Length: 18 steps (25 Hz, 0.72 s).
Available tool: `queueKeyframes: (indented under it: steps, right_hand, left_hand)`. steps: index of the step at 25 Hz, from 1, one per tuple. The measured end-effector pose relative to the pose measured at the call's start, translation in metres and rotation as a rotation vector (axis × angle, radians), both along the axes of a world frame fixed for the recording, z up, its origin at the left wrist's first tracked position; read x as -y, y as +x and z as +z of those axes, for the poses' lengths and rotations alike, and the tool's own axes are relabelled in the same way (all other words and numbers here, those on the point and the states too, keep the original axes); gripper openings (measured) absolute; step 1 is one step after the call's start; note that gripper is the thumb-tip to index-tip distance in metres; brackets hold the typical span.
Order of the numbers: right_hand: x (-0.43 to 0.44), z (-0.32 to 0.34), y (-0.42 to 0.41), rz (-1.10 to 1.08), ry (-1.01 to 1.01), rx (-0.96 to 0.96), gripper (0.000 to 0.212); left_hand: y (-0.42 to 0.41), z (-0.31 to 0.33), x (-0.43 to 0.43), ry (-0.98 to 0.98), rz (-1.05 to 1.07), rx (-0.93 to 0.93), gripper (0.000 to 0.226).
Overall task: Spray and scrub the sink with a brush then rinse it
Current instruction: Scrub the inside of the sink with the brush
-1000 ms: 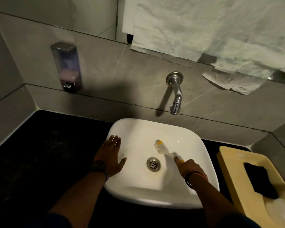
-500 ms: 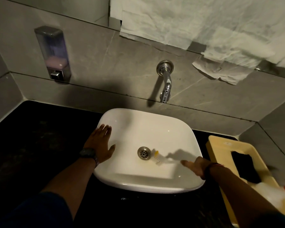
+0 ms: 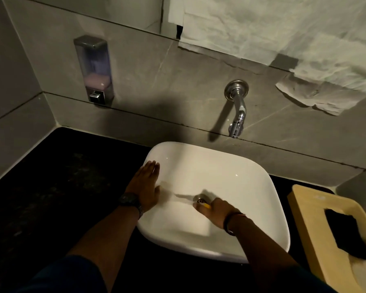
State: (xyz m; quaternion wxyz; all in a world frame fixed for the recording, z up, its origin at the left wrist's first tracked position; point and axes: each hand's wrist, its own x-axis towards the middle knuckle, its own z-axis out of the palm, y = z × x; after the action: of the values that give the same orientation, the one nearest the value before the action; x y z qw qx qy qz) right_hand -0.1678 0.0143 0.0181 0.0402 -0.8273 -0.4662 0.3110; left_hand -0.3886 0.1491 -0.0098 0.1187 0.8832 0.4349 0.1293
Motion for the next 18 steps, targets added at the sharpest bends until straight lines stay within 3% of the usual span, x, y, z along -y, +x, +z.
queueKeyframes:
  steps: [4,6,9,11,13,15,17,18]
  right_hand:
    - [0.031,0.023,0.067,-0.393,-0.025,0.334,0.081]
    - [0.059,0.039,0.106,-0.460,-0.055,0.297,0.077]
    - [0.086,0.061,0.111,-0.114,-0.247,0.074,0.094]
    - [0.089,0.058,0.096,0.115,-0.363,0.173,0.104]
    - [0.072,0.048,0.077,0.127,-0.279,0.295,0.091]
    - [0.040,0.034,0.061,-0.131,-0.100,0.343,0.083]
    - [0.016,0.018,0.045,-0.358,0.017,0.284,0.077]
    - [0.008,0.012,0.034,-0.344,0.046,0.210,0.076]
  left_hand:
    - [0.001,0.000,0.000,-0.003,0.005,-0.002,0.072]
    - [0.001,0.000,-0.001,-0.001,0.000,-0.013,0.073]
    - [0.002,0.000,0.000,0.015,-0.005,-0.020,0.074]
    - [0.002,0.001,0.000,0.014,-0.002,-0.041,0.074]
    - [0.002,0.001,-0.001,0.019,0.005,-0.048,0.074]
    - [0.002,0.001,-0.001,0.011,0.008,-0.046,0.074]
    - [0.001,0.000,-0.002,0.005,0.010,-0.034,0.074]
    - [0.000,-0.001,-0.002,0.004,0.007,-0.025,0.074]
